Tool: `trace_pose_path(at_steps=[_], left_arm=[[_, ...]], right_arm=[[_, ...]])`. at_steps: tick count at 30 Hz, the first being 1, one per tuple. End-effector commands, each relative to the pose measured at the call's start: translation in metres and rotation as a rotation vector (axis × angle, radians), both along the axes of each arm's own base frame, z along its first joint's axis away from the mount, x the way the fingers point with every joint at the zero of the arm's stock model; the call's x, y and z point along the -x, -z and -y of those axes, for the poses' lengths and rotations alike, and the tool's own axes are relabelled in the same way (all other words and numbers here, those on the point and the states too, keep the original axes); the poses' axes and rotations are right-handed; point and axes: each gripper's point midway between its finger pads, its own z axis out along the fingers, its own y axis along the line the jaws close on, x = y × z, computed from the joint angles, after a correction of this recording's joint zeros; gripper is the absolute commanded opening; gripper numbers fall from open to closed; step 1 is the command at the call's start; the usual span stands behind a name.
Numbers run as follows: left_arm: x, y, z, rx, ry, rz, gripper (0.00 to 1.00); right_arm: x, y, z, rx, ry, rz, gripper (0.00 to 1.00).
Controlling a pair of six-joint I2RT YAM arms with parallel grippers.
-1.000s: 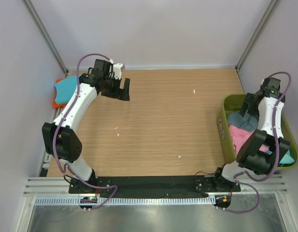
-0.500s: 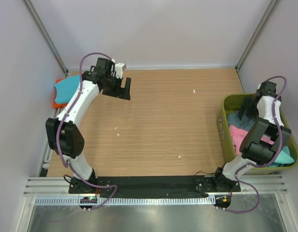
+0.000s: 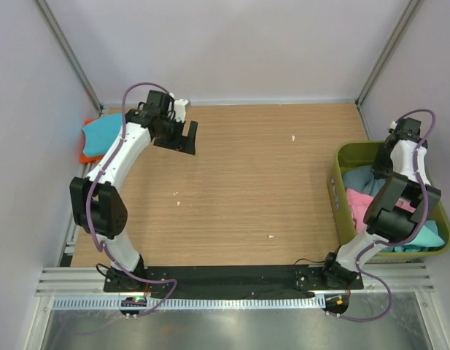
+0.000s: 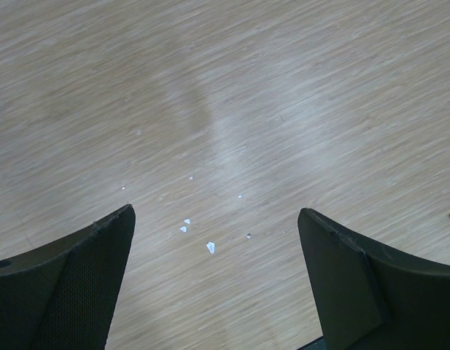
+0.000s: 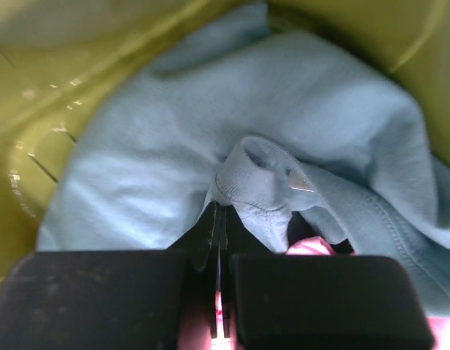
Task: Fold and stack the t-shirts
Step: Grab the tshirt from the pile, then move the tshirt to the center of the board
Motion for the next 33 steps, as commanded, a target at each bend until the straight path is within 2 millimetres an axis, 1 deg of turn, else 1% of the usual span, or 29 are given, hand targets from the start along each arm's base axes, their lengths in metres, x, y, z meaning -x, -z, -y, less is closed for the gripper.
trace_pose_path(at_steps=[1,2,3,4,5,7,8,9,10,11,12,14,15,16,18,19,20,21,22,23,24,25,26,27,28,29,30,32,33], left_arm=[[-0.001,-0.014,0.0,0.011,0.003,0.051,0.93],[-0.001,-0.015,0.0,0.01,0.002,0.054,0.93],[-0.002,-0.015,0.001,0.012,0.003,0.055,0.94],[-0.003,-0.017,0.001,0.013,0.003,0.059,0.93],[-0.005,-0.019,0.002,0.016,0.002,0.068,0.93],[-0.006,-0.021,0.003,0.021,0.004,0.071,0.93],[-0.008,-0.023,0.003,0.024,0.003,0.077,0.94],[-0.009,-0.025,0.004,0.026,0.002,0.082,0.93],[-0.009,-0.024,0.003,0.022,0.002,0.08,0.93],[-0.011,-0.025,0.004,0.02,0.0,0.087,0.93],[-0.013,-0.026,0.002,0.016,-0.006,0.095,0.93],[-0.016,-0.03,-0.003,-0.006,-0.023,0.119,0.93],[-0.019,-0.033,-0.005,-0.014,-0.032,0.135,0.93],[-0.022,-0.034,-0.012,-0.044,-0.059,0.151,0.94],[-0.027,-0.043,-0.021,-0.074,-0.089,0.193,0.94],[-0.03,-0.047,-0.026,-0.086,-0.108,0.209,0.95],[-0.031,-0.049,-0.033,-0.104,-0.131,0.221,0.95],[-0.031,-0.057,-0.037,-0.104,-0.142,0.242,0.95],[-0.031,-0.059,-0.044,-0.108,-0.161,0.246,0.96],[-0.031,-0.061,-0.049,-0.111,-0.172,0.252,0.96],[-0.029,-0.066,-0.052,-0.109,-0.18,0.265,0.96],[-0.028,-0.064,-0.059,-0.113,-0.192,0.26,0.96],[-0.026,-0.064,-0.061,-0.115,-0.197,0.262,0.96],[-0.026,-0.063,-0.064,-0.124,-0.204,0.262,0.96],[-0.025,-0.066,-0.068,-0.121,-0.216,0.27,0.96],[-0.023,-0.062,-0.069,-0.123,-0.216,0.263,0.96],[-0.024,-0.063,-0.077,-0.147,-0.244,0.273,0.96],[-0.021,-0.066,-0.084,-0.157,-0.261,0.279,0.96],[-0.021,-0.065,-0.086,-0.164,-0.267,0.281,0.96]], right_arm=[[-0.018,-0.057,0.005,0.048,-0.013,0.159,0.01],[-0.018,-0.065,0.0,0.033,-0.019,0.179,0.01],[-0.017,-0.081,-0.002,0.049,-0.018,0.216,0.01],[-0.023,-0.099,-0.008,0.036,-0.039,0.276,0.01],[-0.025,-0.114,-0.012,0.041,-0.052,0.314,0.01],[-0.029,-0.163,-0.022,0.084,-0.089,0.439,0.01],[-0.03,-0.18,-0.028,0.1,-0.112,0.478,0.01],[-0.031,-0.203,-0.042,0.12,-0.166,0.529,0.01],[-0.034,-0.23,-0.05,0.15,-0.206,0.586,0.01],[-0.035,-0.245,-0.059,0.159,-0.239,0.616,0.01],[-0.04,-0.277,-0.081,0.173,-0.314,0.692,0.01],[-0.042,-0.306,-0.105,0.189,-0.405,0.752,0.01],[-0.045,-0.32,-0.12,0.194,-0.452,0.786,0.01],[-0.048,-0.348,-0.148,0.203,-0.533,0.856,0.01],[-0.057,-0.366,-0.18,0.194,-0.627,0.896,0.01],[-0.054,-0.393,-0.21,0.187,-0.704,0.967,0.01],[-0.063,-0.392,-0.221,0.173,-0.733,0.959,0.01],[-0.065,-0.401,-0.238,0.159,-0.772,0.983,0.01],[-0.06,-0.425,-0.251,0.161,-0.801,1.047,0.01],[-0.068,-0.423,-0.275,0.139,-0.857,1.041,0.01],[-0.061,-0.444,-0.289,0.15,-0.893,1.102,0.01],[-0.057,-0.45,-0.316,0.132,-0.955,1.128,0.01],[-0.06,-0.454,-0.331,0.142,-0.979,1.143,0.01],[-0.054,-0.467,-0.34,0.183,-1.011,1.185,0.01],[-0.051,-0.478,-0.352,0.202,-1.032,1.23,0.01],[-0.038,-0.484,-0.381,0.193,-1.106,1.268,0.01],[-0.035,-0.492,-0.382,0.256,-1.098,1.286,0.01],[-0.021,-0.516,-0.406,0.257,-1.123,1.386,0.01],[-0.016,-0.518,-0.413,0.252,-1.137,1.399,0.01]])
